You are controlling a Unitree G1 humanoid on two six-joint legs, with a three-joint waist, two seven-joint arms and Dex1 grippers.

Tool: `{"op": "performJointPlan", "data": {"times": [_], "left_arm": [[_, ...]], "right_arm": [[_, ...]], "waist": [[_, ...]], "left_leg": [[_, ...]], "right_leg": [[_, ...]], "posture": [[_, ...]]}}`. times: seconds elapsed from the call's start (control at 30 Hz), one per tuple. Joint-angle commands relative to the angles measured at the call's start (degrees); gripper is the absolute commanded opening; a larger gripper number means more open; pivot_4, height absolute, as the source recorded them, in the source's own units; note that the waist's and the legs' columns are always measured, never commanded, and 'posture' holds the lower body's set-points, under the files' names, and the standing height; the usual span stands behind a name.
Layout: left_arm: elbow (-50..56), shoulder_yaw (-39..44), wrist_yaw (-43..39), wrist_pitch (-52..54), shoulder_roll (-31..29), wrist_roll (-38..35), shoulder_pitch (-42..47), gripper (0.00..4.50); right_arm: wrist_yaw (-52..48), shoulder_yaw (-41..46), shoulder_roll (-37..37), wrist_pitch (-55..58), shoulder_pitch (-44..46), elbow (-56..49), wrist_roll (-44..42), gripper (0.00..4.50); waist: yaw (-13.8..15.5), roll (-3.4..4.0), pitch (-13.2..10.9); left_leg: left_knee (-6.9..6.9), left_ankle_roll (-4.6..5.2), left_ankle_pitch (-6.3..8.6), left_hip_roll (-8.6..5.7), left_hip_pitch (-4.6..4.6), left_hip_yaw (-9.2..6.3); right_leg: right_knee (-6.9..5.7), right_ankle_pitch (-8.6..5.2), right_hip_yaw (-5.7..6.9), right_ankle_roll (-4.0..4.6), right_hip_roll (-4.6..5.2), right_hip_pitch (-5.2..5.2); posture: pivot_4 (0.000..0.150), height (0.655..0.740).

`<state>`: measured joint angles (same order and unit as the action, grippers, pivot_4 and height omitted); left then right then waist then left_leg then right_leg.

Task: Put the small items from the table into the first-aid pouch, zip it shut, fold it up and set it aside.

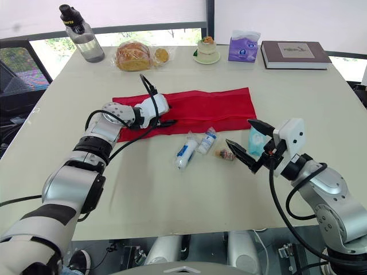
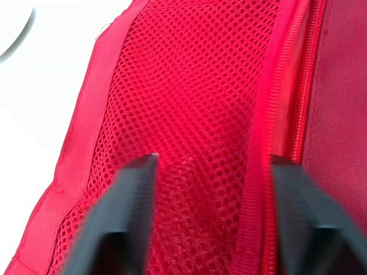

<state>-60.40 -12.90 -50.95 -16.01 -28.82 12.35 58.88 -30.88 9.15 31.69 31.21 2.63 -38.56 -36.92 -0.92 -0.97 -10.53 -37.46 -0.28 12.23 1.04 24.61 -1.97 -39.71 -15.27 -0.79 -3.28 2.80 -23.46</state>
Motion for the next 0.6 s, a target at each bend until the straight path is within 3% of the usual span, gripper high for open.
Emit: {"op": "performJointPlan", "data": {"times": [0.03,0.1,0.27,0.6], "left_arm": [[-0.9,0.3,0.9,-2.1,-0.1,0.4,2.0,0.99],[-1.3,0.4,0.8,-2.5,0.0,0.4,2.0,0.05],[-2.0,0.7,0.9,-3.1,0.0,0.5,1.6,0.05],[-2.0,0.9,0.7,-2.4,0.4,0.2,1.3,0.05]], "right_arm": [[-1.0,3.1,1.9,-0.2,-0.6,-2.3,-1.9,4.5],[-2.8,4.4,3.4,-0.7,-0.9,-1.4,-2.6,4.5],[-9.7,9.7,8.3,-2.9,-1.1,2.3,-4.1,4.5],[-24.5,22.9,19.2,0.9,0.7,9.7,-18.4,4.5]], "waist": [[0.0,0.0,0.0],[0.0,0.0,0.0],[0.0,-0.01,0.0],[0.1,-0.02,0.0]], "left_leg": [[0.0,0.0,0.0,0.0,0.01,0.0],[0.0,0.0,0.0,0.0,0.01,0.0],[-0.01,0.0,0.0,-0.01,0.0,0.01],[-0.01,0.0,0.0,-0.01,0.0,0.0]], "right_leg": [[0.0,0.0,0.0,0.0,0.0,0.0],[0.01,0.0,0.0,0.0,0.0,0.0],[0.0,0.0,-0.01,0.0,0.0,0.0],[0.0,0.01,-0.01,0.01,0.0,0.02]], "posture": [[0.15,0.74],[0.15,0.74],[0.15,0.74],[0.15,0.74]]}}
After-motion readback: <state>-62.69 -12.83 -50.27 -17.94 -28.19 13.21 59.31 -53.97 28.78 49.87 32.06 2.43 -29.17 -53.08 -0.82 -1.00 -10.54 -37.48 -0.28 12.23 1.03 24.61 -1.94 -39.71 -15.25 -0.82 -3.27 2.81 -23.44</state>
